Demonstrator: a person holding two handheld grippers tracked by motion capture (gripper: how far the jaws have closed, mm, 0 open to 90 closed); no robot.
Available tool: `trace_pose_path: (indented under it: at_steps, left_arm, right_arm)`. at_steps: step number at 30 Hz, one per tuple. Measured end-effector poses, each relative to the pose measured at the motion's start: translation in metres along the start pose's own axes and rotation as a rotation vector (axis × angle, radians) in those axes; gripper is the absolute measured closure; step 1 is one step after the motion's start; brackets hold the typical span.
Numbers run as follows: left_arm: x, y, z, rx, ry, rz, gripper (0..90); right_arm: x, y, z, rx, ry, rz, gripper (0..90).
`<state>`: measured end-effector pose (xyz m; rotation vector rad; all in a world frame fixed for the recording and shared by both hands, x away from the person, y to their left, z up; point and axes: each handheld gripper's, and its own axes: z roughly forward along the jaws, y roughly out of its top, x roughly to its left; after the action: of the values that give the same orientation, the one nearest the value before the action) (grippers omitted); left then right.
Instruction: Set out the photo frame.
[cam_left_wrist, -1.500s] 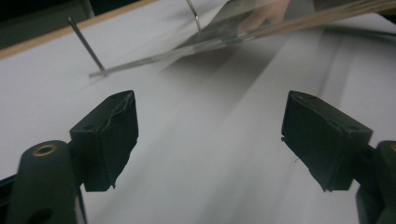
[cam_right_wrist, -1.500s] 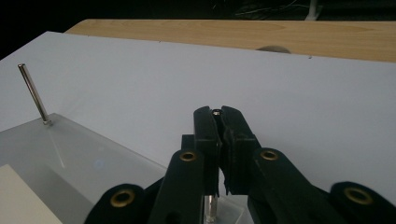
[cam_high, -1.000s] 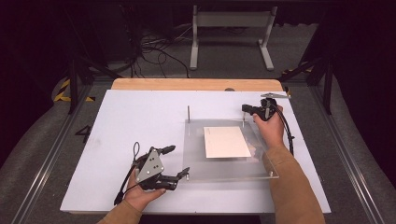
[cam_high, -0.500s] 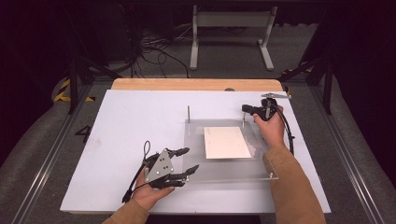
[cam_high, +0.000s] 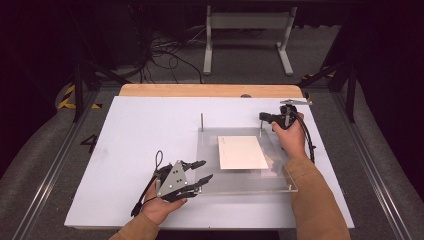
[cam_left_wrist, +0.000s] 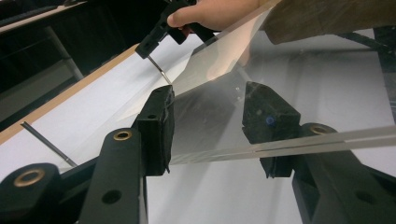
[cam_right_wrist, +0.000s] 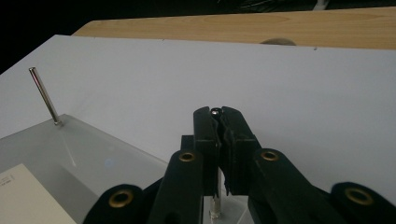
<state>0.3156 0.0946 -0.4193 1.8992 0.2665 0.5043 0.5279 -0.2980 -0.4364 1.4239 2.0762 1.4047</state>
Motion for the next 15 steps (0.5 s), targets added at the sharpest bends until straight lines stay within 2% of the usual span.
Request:
trace_pose_path:
  at_steps: [4,6,7,8,9,11,15]
  left_arm:
    - [0.003,0.001,-0.002,0.015,-0.002,0.007,53.0]
    - [0.004,0.001,-0.003,0.015,0.001,0.003,53.2]
    - [0.005,0.002,-0.003,0.021,0.0,0.005,53.2]
    - [0.005,0.003,-0.003,0.023,0.0,0.006,53.2]
    - [0.005,0.003,-0.003,0.02,0.002,0.002,53.3]
    - [0.006,0.004,-0.004,0.025,0.0,0.001,53.3]
    - [0.007,0.005,-0.004,0.027,0.0,-0.001,53.3]
  right_arm:
    - [0.002,0.0,-0.003,0.005,-0.008,0.022,83.4]
    - [0.007,0.001,-0.006,0.016,-0.036,0.004,78.7]
    - [0.009,0.002,-0.008,0.017,-0.047,-0.005,73.1]
    - [0.011,0.002,-0.011,0.008,-0.069,-0.018,69.6]
    - [0.014,0.002,-0.016,-0.013,-0.078,-0.028,69.7]
    - [0.019,0.002,-0.026,-0.044,-0.056,-0.022,68.2]
    - [0.031,0.001,-0.045,-0.059,-0.031,-0.082,63.6]
